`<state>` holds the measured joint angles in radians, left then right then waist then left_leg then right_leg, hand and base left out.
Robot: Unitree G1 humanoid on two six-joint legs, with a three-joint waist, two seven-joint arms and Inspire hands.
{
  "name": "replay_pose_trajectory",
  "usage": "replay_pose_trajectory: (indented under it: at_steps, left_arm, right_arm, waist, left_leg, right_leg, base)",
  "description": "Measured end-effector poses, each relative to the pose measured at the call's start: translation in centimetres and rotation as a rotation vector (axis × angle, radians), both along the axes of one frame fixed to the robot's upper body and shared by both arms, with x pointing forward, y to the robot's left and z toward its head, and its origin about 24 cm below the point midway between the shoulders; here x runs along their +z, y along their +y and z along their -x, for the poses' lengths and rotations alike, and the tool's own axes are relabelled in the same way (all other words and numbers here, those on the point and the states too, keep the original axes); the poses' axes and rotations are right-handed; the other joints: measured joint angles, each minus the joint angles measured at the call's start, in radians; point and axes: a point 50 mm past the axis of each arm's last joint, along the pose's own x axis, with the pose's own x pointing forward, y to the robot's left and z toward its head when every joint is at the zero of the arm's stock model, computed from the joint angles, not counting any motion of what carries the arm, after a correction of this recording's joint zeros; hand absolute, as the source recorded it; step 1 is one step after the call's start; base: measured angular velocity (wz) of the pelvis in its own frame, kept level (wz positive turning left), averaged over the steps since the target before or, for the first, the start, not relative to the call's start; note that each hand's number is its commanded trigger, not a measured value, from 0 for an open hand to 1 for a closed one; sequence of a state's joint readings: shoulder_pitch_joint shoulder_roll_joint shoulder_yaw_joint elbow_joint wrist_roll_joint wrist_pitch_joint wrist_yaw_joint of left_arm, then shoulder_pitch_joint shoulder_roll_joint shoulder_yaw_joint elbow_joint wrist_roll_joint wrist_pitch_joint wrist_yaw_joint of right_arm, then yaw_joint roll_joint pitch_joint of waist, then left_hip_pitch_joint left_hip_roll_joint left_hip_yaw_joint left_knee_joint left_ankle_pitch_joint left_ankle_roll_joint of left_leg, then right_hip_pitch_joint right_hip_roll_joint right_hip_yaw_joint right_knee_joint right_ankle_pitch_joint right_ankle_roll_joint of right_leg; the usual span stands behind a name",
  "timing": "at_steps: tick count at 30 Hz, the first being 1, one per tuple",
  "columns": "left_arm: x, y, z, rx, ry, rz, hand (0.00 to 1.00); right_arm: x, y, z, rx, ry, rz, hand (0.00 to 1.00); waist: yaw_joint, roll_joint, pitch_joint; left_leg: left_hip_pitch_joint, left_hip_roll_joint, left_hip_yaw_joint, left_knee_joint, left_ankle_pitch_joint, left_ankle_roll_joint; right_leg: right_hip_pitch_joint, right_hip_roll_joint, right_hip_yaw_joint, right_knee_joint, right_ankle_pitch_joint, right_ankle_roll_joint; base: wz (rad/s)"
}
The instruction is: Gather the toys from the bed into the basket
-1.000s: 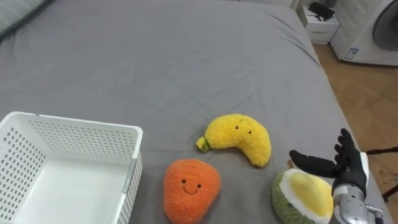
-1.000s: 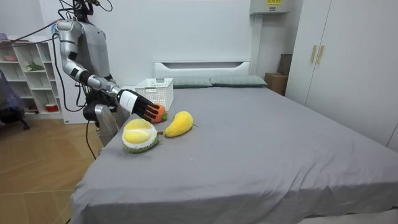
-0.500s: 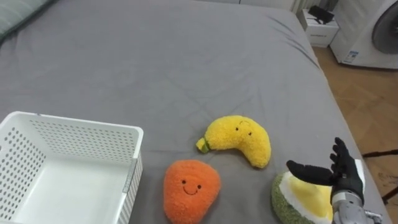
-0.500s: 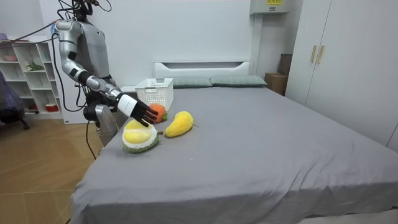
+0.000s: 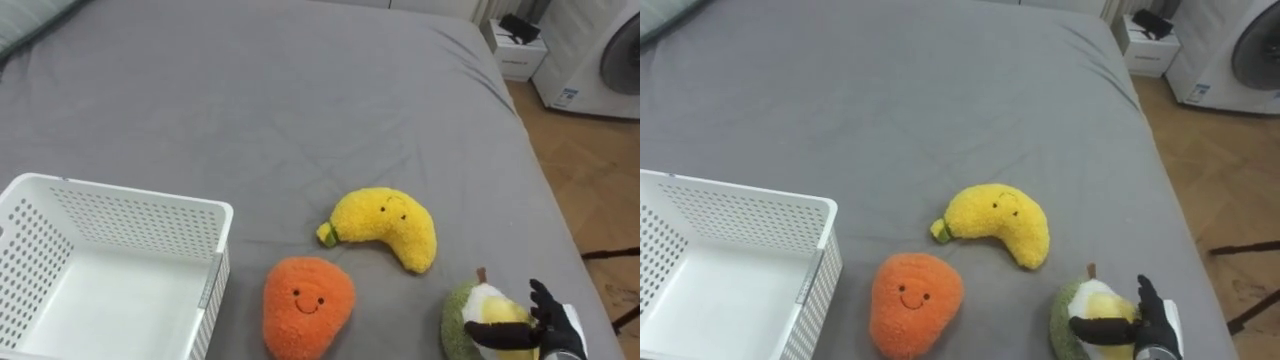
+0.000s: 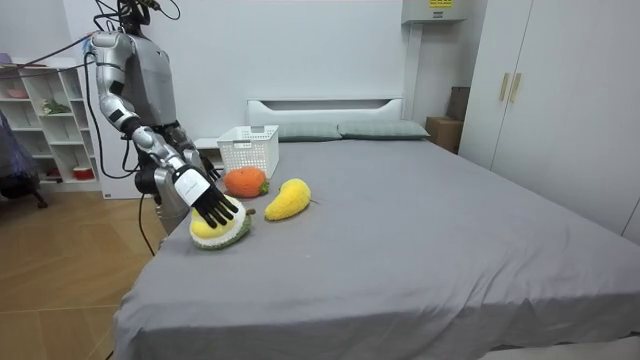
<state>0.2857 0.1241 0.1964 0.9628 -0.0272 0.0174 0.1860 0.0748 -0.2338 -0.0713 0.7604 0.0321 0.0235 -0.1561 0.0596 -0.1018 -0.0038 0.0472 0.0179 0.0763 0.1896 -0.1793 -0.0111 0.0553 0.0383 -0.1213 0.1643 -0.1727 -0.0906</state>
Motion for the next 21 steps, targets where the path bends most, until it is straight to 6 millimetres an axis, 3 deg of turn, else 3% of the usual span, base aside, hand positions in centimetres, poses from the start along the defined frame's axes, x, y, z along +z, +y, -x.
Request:
replay_pose_trajectory:
  at_steps: [3, 4, 5, 6, 7, 8, 21]
  left_arm:
    - [0.0, 0.0, 0.1, 0.000, 0.003, -0.001, 0.00]
    - [0.0, 0.1, 0.1, 0.000, 0.004, -0.001, 0.00]
    - [0.0, 0.1, 0.1, 0.001, 0.006, -0.002, 0.00]
    - [0.0, 0.1, 0.2, -0.002, 0.009, -0.004, 0.00]
    - [0.0, 0.2, 0.2, -0.005, 0.013, -0.007, 0.00]
    - [0.0, 0.2, 0.3, -0.001, 0.015, -0.008, 0.00]
    - [-0.1, 0.5, 0.2, 0.018, 0.039, -0.001, 0.00]
  right_arm:
    - [-0.5, -0.1, 0.6, 0.015, 0.043, 0.001, 0.00]
    - [-0.7, -0.2, 0.8, 0.032, 0.064, 0.008, 0.13]
    - [-0.8, -0.2, 1.0, 0.056, 0.080, 0.018, 0.53]
    - [-0.8, -0.2, 1.0, 0.068, 0.087, 0.021, 0.64]
    - [-0.9, -0.2, 1.1, 0.088, 0.100, 0.029, 0.86]
    - [-1.1, -0.3, 1.4, 0.097, 0.119, 0.029, 1.00]
    - [-1.7, -1.1, 2.6, 0.095, 0.206, 0.039, 1.00]
  waist:
    - [0.001, -0.001, 0.0001]
    - [0.003, -0.002, -0.0003]
    - [0.002, -0.003, -0.0004]
    - [0.002, -0.003, -0.0003]
    - [0.001, -0.003, 0.0001]
    - [0.001, -0.002, 0.0014]
    - [0.003, -0.005, 0.0012]
  left_leg:
    - [0.000, 0.000, 0.000, 0.001, 0.000, 0.000]
    - [0.001, 0.000, 0.000, 0.001, 0.000, 0.000]
    - [0.001, 0.000, 0.000, 0.001, 0.000, 0.000]
    - [0.002, 0.000, 0.000, 0.001, 0.000, 0.000]
    - [0.002, 0.000, 0.001, 0.001, 0.000, 0.000]
    - [0.005, 0.000, 0.001, 0.001, 0.000, 0.000]
    - [0.001, 0.000, -0.004, 0.007, -0.001, 0.000]
  right_leg:
    - [0.000, 0.000, 0.000, 0.000, 0.000, 0.000]
    - [0.000, 0.000, 0.000, 0.001, 0.000, 0.000]
    - [0.000, 0.000, 0.001, 0.001, 0.000, 0.000]
    - [0.000, 0.000, 0.002, 0.002, 0.000, 0.000]
    - [0.001, 0.000, 0.002, 0.002, 0.000, 0.000]
    - [0.004, 0.000, 0.002, 0.001, 0.000, 0.000]
    - [0.014, 0.000, -0.009, -0.011, 0.000, 0.000]
  base:
    - [0.00]
    - [0.00]
    - [0.00]
    - [0.00]
    - [0.00]
    - [0.00]
    - [0.01]
